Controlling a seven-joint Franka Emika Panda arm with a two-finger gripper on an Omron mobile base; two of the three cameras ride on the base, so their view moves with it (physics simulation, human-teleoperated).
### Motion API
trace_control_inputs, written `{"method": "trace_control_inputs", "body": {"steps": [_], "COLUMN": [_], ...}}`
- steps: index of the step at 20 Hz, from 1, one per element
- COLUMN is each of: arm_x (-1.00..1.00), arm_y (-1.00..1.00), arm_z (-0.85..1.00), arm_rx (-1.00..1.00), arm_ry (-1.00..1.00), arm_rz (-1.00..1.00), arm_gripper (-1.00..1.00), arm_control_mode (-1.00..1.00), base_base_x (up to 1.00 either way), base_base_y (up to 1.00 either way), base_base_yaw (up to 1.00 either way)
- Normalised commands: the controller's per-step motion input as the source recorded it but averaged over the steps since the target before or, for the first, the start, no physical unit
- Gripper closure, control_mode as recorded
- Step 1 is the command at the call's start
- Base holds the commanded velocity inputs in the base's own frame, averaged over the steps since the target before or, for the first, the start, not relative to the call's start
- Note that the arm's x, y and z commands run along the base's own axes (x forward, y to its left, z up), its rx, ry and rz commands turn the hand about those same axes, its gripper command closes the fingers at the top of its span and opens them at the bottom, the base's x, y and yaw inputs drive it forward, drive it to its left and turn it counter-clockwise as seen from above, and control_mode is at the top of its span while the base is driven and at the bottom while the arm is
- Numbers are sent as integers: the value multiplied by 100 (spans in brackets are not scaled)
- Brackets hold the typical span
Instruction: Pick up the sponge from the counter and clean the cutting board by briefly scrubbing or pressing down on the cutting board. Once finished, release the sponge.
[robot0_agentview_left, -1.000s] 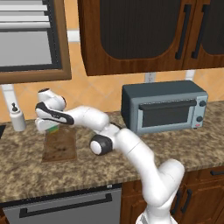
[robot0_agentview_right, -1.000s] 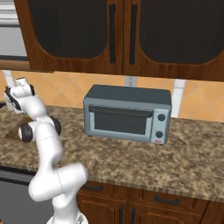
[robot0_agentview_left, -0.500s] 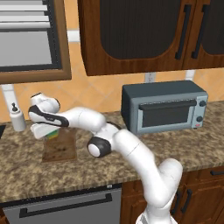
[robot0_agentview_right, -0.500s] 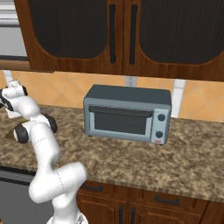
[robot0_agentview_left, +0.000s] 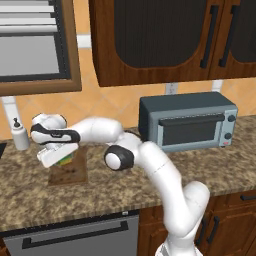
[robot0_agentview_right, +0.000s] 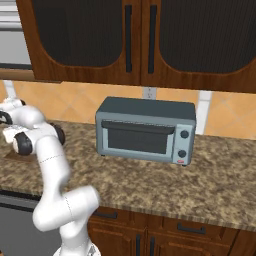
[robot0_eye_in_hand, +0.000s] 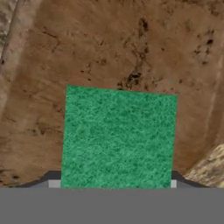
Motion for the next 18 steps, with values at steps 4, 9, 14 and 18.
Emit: {"method": "trace_control_inputs", "body": {"steps": [4,9,14,18], "arm_x": [-95,-91,-87,-58], "arm_y": [-60,-44,-40,-44], "arm_z": [-69,-80,-74,-67], "arm_rx": [17,21,22,14], "arm_ry": [0,0,0,3], "arm_rz": [0,0,0,0], "arm_gripper": [100,100,100,100], "arm_control_mode": [-100,-100,-100,-100], "base_base_x": [0,0,0,0], "base_base_y": [0,0,0,0], "base_base_yaw": [0,0,0,0]}}
